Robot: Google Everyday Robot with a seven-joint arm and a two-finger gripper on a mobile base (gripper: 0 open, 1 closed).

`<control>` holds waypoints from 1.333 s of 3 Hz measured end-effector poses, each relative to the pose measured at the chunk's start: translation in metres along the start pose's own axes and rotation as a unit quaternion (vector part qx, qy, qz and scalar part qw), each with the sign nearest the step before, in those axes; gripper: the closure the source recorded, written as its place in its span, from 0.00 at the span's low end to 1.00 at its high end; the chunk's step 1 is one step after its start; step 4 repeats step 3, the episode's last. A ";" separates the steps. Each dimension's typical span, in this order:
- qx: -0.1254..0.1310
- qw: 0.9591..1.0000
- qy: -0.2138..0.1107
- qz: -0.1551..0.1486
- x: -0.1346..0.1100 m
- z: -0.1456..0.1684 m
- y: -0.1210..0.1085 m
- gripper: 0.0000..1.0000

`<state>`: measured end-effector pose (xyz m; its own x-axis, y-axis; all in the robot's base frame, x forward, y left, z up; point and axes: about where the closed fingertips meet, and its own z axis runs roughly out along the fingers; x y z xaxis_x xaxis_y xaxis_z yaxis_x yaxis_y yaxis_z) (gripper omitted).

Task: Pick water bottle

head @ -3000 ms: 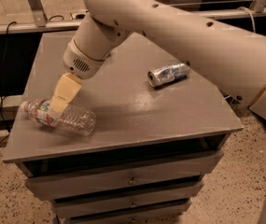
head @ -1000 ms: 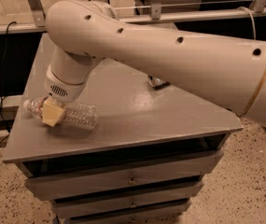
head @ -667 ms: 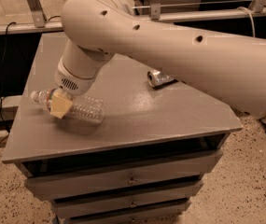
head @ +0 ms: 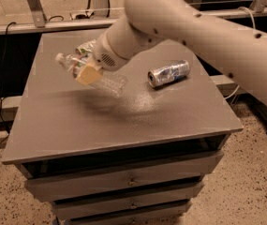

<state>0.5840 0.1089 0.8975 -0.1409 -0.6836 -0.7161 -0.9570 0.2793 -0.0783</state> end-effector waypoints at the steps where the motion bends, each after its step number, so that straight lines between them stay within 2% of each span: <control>1: 0.026 0.995 -0.100 0.010 0.000 -0.051 -0.055 1.00; 2: 0.025 0.988 -0.148 0.021 0.001 -0.081 -0.081 1.00; 4: 0.027 0.987 -0.155 0.019 -0.006 -0.086 -0.083 1.00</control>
Offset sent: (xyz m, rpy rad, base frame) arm 0.0799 -0.1234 0.0983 0.4222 -0.1011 -0.0507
